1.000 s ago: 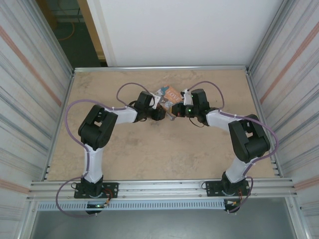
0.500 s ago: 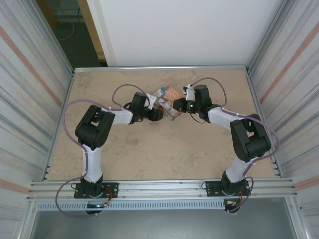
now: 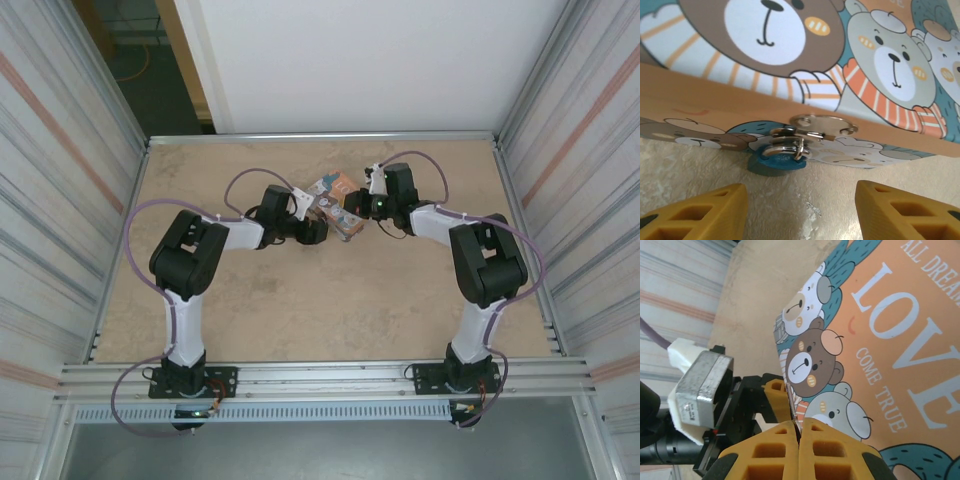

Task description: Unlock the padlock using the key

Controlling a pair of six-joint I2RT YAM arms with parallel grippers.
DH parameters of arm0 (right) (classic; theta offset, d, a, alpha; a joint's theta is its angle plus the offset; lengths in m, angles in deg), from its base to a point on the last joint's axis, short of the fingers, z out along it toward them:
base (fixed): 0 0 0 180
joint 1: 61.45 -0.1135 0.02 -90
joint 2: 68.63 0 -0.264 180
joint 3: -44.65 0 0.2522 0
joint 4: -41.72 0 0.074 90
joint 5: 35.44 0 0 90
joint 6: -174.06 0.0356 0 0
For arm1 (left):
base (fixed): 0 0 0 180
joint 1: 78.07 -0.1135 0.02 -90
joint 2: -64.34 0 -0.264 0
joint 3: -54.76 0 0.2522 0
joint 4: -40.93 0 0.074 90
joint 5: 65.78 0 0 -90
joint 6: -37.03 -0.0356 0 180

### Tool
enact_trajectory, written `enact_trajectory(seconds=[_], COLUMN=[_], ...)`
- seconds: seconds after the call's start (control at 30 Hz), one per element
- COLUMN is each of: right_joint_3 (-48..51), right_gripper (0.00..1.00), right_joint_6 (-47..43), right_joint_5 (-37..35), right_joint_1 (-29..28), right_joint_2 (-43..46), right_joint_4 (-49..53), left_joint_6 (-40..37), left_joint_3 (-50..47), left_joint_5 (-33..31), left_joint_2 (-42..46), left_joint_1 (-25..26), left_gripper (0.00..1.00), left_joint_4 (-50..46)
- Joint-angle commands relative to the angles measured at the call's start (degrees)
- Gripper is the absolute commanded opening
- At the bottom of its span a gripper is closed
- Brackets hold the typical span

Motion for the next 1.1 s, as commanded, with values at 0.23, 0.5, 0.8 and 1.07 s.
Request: enact_trajectory(seconds=[0.23, 0.5, 0.8, 1.07], right_joint_3=[-2.21, -1.79, -1.60, -1.26], right_gripper=[0.00, 0.00, 0.00, 0.00], right_joint_6=[-1.18, -3.54, -4.08, -4.00], right_joint_5=[-0.86, -1.85, -1.68, -1.68], right_joint_1=[0.41, 0.37, 0.28, 0.17], right_joint_2=[-3.06, -3.12, -3.06, -3.00], right_joint_4=[5.53, 7.39, 7.30, 6.95], left_joint_6=[-3.11, -4.00, -3.74, -3.87], left_joint_3=[3.87, 5.75, 6.83, 6.34], left_joint_5=[2.87, 3.25, 4.71, 3.93], left_joint_2=[-2.55, -3.77, -6.55, -6.32], left_joint_1=[-0.90, -0.90, -0.81, 0.38], left_gripper=[0.58, 0.57, 0.53, 0.48], left_joint_4=[-1.70, -2.71, -3.04, -3.17])
